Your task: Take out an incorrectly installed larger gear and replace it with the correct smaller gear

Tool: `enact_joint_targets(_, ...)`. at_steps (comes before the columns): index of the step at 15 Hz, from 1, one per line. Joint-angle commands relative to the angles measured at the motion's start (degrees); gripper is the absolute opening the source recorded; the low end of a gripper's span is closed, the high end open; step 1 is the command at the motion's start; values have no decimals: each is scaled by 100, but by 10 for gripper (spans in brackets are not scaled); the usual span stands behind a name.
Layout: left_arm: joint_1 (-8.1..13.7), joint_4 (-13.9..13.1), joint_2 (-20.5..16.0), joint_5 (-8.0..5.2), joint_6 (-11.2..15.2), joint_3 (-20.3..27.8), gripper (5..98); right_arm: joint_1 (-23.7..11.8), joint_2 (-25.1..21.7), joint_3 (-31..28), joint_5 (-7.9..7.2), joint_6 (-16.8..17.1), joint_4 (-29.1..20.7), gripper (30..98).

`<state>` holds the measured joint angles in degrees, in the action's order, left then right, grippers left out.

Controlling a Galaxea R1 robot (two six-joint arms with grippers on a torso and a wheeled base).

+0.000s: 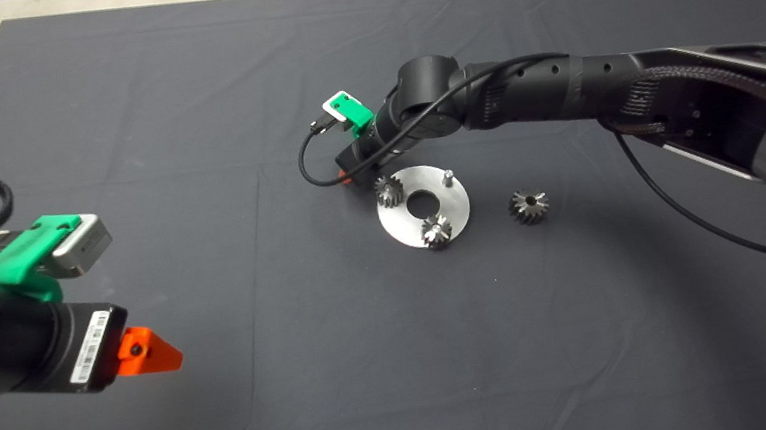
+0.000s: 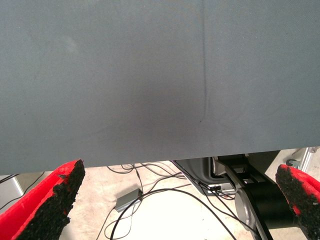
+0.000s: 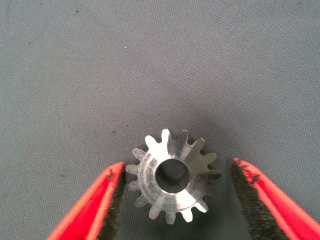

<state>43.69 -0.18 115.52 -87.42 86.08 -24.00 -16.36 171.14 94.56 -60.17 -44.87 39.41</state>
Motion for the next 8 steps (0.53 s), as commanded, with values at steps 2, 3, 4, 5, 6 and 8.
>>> enact_joint_targets(2, 70, -105, -33, -55, 6, 25, 981, -140, 29, -62, 14, -30, 172, 552)
enact_joint_targets(3, 70, -105, -33, -55, 6, 23, 981, -140, 29, -71, 14, -30, 172, 552)
enact_joint_targets(4, 70, -105, -33, -55, 6, 20, 981, -140, 29, -71, 14, -30, 172, 535)
enact_joint_targets(5, 70, -105, -30, -55, 6, 29, 981, -140, 29, -62, 14, -30, 172, 512)
enact_joint_targets(6, 70, -102, -33, -55, 6, 27, 981, -140, 29, -62, 14, -22, 181, 508)
enact_joint_targets(8, 70, -96, -27, -49, 6, 20, 981, -140, 29, -62, 14, -21, 181, 467)
